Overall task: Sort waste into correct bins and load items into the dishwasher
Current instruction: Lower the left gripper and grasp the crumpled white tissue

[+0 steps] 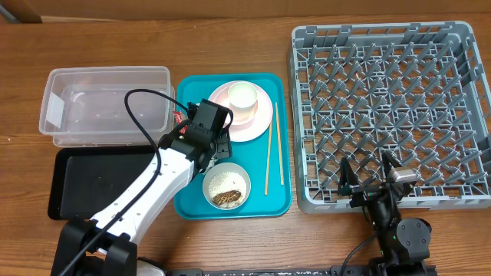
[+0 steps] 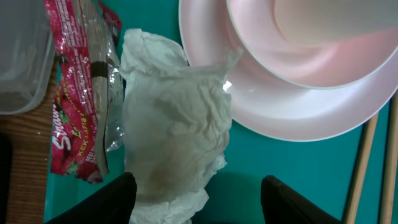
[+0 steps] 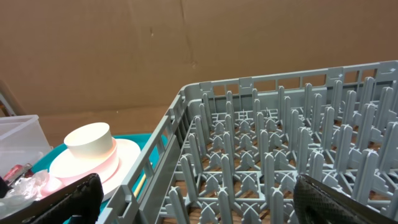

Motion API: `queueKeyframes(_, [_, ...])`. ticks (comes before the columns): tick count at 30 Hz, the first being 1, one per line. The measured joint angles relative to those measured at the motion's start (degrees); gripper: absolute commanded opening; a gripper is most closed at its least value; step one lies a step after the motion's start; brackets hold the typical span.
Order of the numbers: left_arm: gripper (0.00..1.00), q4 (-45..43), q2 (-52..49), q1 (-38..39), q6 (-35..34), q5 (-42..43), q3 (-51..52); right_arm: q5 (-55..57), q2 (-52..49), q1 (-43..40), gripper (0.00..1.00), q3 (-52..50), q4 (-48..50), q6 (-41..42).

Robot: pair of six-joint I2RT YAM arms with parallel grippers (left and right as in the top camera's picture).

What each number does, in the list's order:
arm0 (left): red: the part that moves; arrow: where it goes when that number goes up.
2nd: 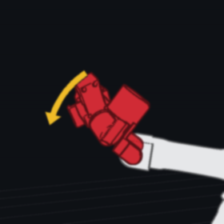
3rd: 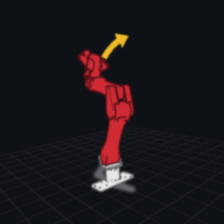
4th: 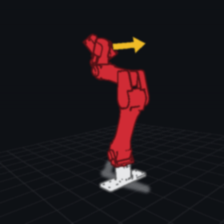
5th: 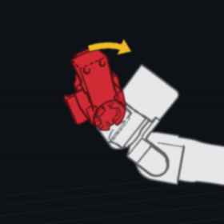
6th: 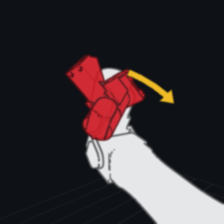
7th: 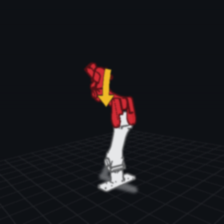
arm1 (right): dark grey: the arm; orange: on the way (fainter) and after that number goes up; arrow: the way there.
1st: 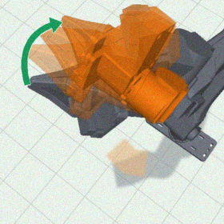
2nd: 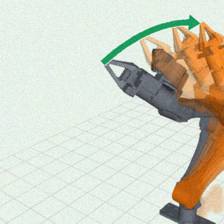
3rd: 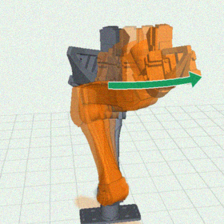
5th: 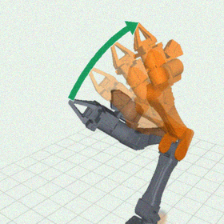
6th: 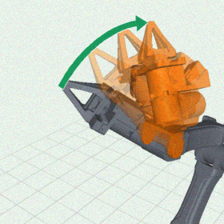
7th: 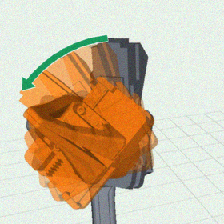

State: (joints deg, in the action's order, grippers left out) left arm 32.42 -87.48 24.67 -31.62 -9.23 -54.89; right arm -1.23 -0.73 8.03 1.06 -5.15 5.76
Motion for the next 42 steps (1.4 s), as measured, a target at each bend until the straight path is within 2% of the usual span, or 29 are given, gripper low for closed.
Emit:
queueKeyframes(4, [0.64, -2.1, 0.0, 0.0, 0.0, 0.0, 2.2, 0.0, 0.0, 0.0, 1.0, 0.0, 0.0, 0.0])
queueKeyframes(9, [0.73, -2.4, 0.0, 0.0, -0.4, 0.0, 2.7, 0.0, 0.0, 0.0, 1.0, 0.0, 0.0, 0.0])
queueKeyframes(21, [0.72, -4.8, 0.0, 0.0, -3.7, 0.0, 5.3, 0.0, 0.0, 0.0, 1.0, 0.0, 0.0, 0.0])
queueKeyframes(23, [0.69, -5.5, 0.0, 0.0, -4.1, 0.0, 5.7, 0.0, 0.0, 0.0, 1.0, 0.0, 0.0, 0.0])
queueKeyframes(28, [0.4, -6.4, 0.0, 0.0, -4.6, -0.5, 5.8, 0.0, 0.0, 0.0, 1.0, 0.0, 0.0, 0.0])
queueKeyframes(30, [0.24, -6.6, 0.0, 0.0, -4.8, -0.6, 5.8, 0.0, 0.0, 0.0, 1.0, 0.0, 0.0, 0.0])
queueKeyframes(32, [0.22, -6.8, 0.0, 0.0, -5.0, -0.7, 5.8, 0.0, 0.0, 0.0, 1.0, 0.0, 0.0, 0.0])
queueKeyframes(33, [0.22, -6.9, 0.0, 0.0, -5.0, -0.9, 5.8, 0.0, 0.0, 0.0, 1.0, 0.0, 0.0, 0.0])
queueKeyframes(37, [0.44, -7.0, 0.0, 0.0, -4.3, -0.9, 5.8, 0.0, 0.0, 0.0, 1.0, 0.0, 0.0, 0.0])
queueKeyframes(40, [0.53, -6.9, 0.0, 0.0, -4.0, -0.9, 5.8, 0.0, 0.0, 0.0, 1.0, 0.0, 0.0, 0.0])
queueKeyframes(41, [0.54, -6.8, 0.0, 0.0, -3.9, -0.9, 5.8, 0.0, 0.0, 0.0, 1.0, 0.0, 0.0, 0.0])
queueKeyframes(42, [0.47, -6.6, 0.0, 0.0, -3.8, -1.0, 5.8, 0.0, 0.0, 0.0, 1.0, 0.0, 0.0, 0.0])
